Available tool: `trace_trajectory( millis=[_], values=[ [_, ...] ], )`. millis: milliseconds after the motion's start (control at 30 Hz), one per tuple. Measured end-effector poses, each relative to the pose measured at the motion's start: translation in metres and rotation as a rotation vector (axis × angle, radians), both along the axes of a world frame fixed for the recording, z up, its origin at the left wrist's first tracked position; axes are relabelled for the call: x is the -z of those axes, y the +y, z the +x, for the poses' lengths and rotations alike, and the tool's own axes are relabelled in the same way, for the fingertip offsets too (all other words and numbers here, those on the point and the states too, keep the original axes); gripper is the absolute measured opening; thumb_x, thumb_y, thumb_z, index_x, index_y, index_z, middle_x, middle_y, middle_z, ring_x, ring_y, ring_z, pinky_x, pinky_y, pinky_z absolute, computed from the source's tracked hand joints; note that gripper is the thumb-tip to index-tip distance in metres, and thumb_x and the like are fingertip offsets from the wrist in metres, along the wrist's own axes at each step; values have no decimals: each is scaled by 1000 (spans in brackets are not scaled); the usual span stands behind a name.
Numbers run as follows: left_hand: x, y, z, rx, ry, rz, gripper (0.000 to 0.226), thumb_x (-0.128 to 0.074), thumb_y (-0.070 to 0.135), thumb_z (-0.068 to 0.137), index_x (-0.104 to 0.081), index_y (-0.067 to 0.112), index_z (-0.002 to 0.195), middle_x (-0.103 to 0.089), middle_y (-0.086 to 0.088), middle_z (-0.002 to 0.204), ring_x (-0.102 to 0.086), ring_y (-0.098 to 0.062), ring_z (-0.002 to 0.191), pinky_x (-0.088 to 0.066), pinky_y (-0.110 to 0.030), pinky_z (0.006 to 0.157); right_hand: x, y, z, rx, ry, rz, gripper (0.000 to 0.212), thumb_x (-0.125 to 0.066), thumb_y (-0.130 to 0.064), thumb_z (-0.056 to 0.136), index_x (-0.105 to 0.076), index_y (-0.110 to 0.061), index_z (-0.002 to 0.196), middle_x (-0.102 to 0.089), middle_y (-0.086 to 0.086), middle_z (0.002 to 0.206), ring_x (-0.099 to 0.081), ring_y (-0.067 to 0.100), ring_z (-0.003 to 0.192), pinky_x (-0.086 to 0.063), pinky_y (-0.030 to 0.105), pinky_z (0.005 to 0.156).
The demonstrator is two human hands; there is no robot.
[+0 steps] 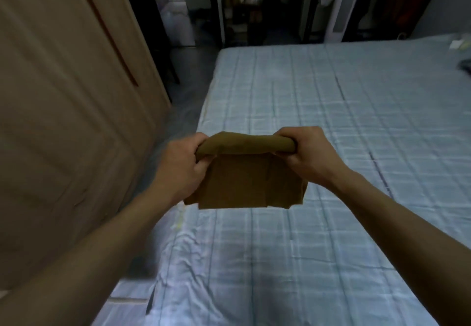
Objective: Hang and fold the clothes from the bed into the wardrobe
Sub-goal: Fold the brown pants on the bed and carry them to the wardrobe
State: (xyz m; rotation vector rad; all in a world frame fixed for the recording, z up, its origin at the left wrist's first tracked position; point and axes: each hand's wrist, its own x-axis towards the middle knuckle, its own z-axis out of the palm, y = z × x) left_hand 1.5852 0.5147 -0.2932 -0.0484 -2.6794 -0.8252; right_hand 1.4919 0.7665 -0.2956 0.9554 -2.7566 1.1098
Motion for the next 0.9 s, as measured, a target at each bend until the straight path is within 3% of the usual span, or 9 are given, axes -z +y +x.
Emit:
trace_trajectory(
  millis=[100, 267, 500, 633, 767, 900],
  values=[
    [-52, 15, 39, -83, 20, -35, 2, -66, 15, 88, -66, 16, 89, -67, -1, 78, -62, -18, 74, -48, -39, 66, -48, 5, 20, -76, 92, 2, 9, -69, -17, 88, -71, -25, 90, -66, -11, 75, -62, 7, 71, -48, 27, 62],
    [-119, 42, 108, -228, 110, -30, 15, -69, 8, 81, -61, 21, 80, -63, 7, 71, -61, -12, 70, -39, -26, 61, -118, 13, 59, -191, 186, -21, 4, -68, -22, 91, -71, -25, 90, -65, -11, 73, -60, 4, 68, -50, 28, 62],
    [-195, 59, 195, -400, 206, -85, 18, -71, 8, 80, -62, 23, 84, -66, 4, 76, -63, -18, 75, -46, -35, 66, -195, 1, 104, -362, 186, -96, 7, -72, -25, 89, -68, -30, 86, -62, -15, 71, -61, -1, 71, -40, 14, 58],
    [-222, 59, 245, -504, 246, -94, 12, -72, 9, 82, -62, 17, 84, -66, 0, 75, -62, -17, 73, -48, -39, 65, -229, -19, 134, -490, 215, -145, 7, -74, -25, 87, -69, -28, 86, -63, -15, 71, -62, -2, 71, -40, 11, 57],
    [-231, 52, 300, -594, 275, -80, 11, -70, 12, 86, -61, 18, 86, -64, 1, 77, -61, -14, 73, -50, -43, 66, -244, -49, 168, -643, 215, -203, 6, -77, -21, 85, -71, -24, 87, -67, -14, 74, -64, 0, 70, -51, 18, 59],
    [-224, 43, 359, -708, 272, -65, 12, -71, 11, 86, -63, 20, 89, -66, 4, 80, -62, -9, 74, -53, -43, 66, -237, -90, 209, -773, 172, -241, 11, -78, -16, 83, -71, -25, 82, -67, -13, 72, -64, 2, 68, -50, 20, 58]
  ],
)
